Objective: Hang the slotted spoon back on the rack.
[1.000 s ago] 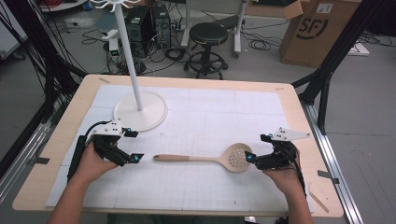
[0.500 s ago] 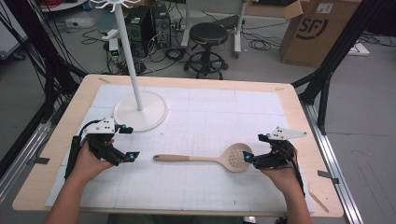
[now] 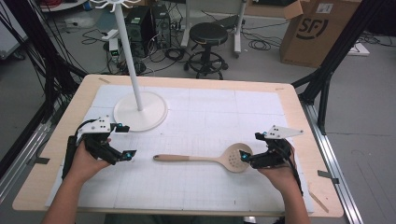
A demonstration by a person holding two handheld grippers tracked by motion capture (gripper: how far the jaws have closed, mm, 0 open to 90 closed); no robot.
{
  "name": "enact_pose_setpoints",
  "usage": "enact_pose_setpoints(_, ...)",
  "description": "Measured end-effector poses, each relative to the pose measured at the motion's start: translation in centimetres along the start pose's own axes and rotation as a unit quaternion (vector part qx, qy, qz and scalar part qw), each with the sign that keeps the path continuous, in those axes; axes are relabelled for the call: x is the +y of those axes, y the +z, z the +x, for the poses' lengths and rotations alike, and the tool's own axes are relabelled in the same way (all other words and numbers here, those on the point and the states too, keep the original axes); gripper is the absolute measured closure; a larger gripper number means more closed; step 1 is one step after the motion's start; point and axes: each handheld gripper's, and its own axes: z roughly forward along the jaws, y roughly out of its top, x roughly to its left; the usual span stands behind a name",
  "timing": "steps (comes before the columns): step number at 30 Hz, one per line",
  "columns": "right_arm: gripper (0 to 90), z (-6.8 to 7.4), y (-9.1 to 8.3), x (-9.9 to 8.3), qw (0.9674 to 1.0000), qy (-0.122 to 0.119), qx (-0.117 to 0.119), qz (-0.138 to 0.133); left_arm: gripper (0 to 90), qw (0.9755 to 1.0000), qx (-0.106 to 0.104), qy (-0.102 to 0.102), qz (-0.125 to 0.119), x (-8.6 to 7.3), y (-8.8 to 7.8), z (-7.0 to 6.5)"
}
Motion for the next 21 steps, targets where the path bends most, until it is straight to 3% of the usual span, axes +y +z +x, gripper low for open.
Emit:
enact_pose_setpoints(8,3.0,1.5,2.1,2.2,0.9990,-0.038,0.013,0.021,1.6,0.9999,0.011,-0.001,-0.012,0.0,-1.3,0.3)
enact_pose_setpoints(14,3.1,2.3,4.2,4.3,0.9964,-0.061,0.028,0.052,1.6,0.9998,0.012,-0.001,-0.013,0.0,-1.3,0.2)
enact_pose_setpoints(17,7.9,2.7,5.2,5.2,0.9939,-0.076,0.041,0.068,1.6,0.9999,0.010,0.001,-0.008,0.1,-1.1,0.0)
enact_pose_setpoints(19,17.8,3.0,5.8,5.7,0.9913,-0.087,0.053,0.084,1.6,0.9999,0.009,0.003,-0.009,0.1,-1.1,-0.1)
enact_pose_setpoints(21,18.1,3.4,6.4,6.1,0.9889,-0.097,0.066,0.091,1.7,0.9999,0.011,0.006,-0.011,0.2,-1.2,-0.1)
